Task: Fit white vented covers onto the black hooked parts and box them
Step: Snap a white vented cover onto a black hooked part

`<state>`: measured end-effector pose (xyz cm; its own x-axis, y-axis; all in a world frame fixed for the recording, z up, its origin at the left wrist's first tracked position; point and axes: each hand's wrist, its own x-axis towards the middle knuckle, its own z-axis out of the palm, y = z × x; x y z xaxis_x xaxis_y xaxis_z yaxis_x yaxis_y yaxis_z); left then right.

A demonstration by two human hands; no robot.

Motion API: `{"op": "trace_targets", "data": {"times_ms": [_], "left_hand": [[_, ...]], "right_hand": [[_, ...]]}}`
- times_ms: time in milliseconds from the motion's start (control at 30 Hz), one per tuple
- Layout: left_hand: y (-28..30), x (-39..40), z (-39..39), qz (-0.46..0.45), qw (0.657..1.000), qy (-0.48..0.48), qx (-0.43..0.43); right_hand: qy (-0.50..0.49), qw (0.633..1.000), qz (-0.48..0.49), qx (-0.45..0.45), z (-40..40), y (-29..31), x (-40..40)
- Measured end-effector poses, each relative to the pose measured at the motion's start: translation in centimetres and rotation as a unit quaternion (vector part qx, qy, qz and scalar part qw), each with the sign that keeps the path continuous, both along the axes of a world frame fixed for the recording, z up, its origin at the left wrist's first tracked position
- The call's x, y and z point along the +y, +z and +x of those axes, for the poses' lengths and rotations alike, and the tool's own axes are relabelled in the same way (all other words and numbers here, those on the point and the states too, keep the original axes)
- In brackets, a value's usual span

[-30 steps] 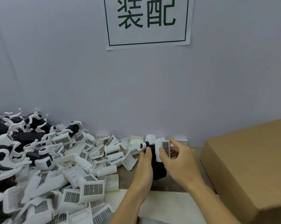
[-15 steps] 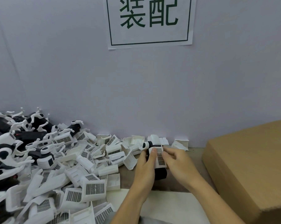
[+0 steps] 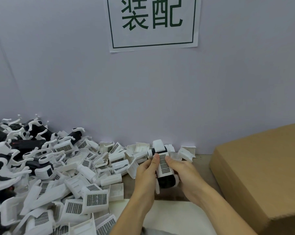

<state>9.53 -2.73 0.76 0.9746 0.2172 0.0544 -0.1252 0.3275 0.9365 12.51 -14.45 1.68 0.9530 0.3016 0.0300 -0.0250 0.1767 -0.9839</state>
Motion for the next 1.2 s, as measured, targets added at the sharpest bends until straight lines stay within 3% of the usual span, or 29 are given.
{"op": "trace_targets", "data": {"times_ms": [233, 433, 533, 667, 767, 933, 1033, 1200], "left_hand": [[-0.1, -0.2, 0.3, 0.079, 0.995, 0.058, -0.013], [-0.2, -0.3, 0.3, 0.059, 0.998, 0.004, -0.016], [-0.4, -0.3, 0.2, 0.108, 0.994, 0.002, -0.020], [-0.5, -0.2, 0.4, 0.173, 0.983, 0.062, -0.026], [-0.4, -0.2, 0.3, 0.165, 0.983, 0.063, -0.043], [-0.3, -0.5, 0.0, 0.119, 0.992, -0.019, -0.033], [-0.4, -0.3, 0.1, 0.138, 0.990, 0.021, -0.018], [-0.3, -0.1, 0.2, 0.153, 0.987, 0.043, -0.009]], "right_hand": [[-0.076, 0.986, -0.130, -0.066, -0.3, 0.0, 0.3], [-0.093, 0.991, -0.068, -0.065, -0.2, -0.4, 0.5], [-0.083, 0.995, -0.024, -0.058, -0.3, -0.4, 0.3], [-0.105, 0.986, -0.082, -0.104, 0.0, -0.4, 0.3], [-0.111, 0.984, -0.084, -0.111, 0.0, -0.2, 0.3], [-0.106, 0.990, -0.055, -0.077, 0.2, -0.4, -0.1], [-0.058, 0.996, -0.027, -0.056, 0.2, -0.3, -0.5], [-0.093, 0.984, -0.098, -0.115, 0.2, -0.2, -0.5]]}}
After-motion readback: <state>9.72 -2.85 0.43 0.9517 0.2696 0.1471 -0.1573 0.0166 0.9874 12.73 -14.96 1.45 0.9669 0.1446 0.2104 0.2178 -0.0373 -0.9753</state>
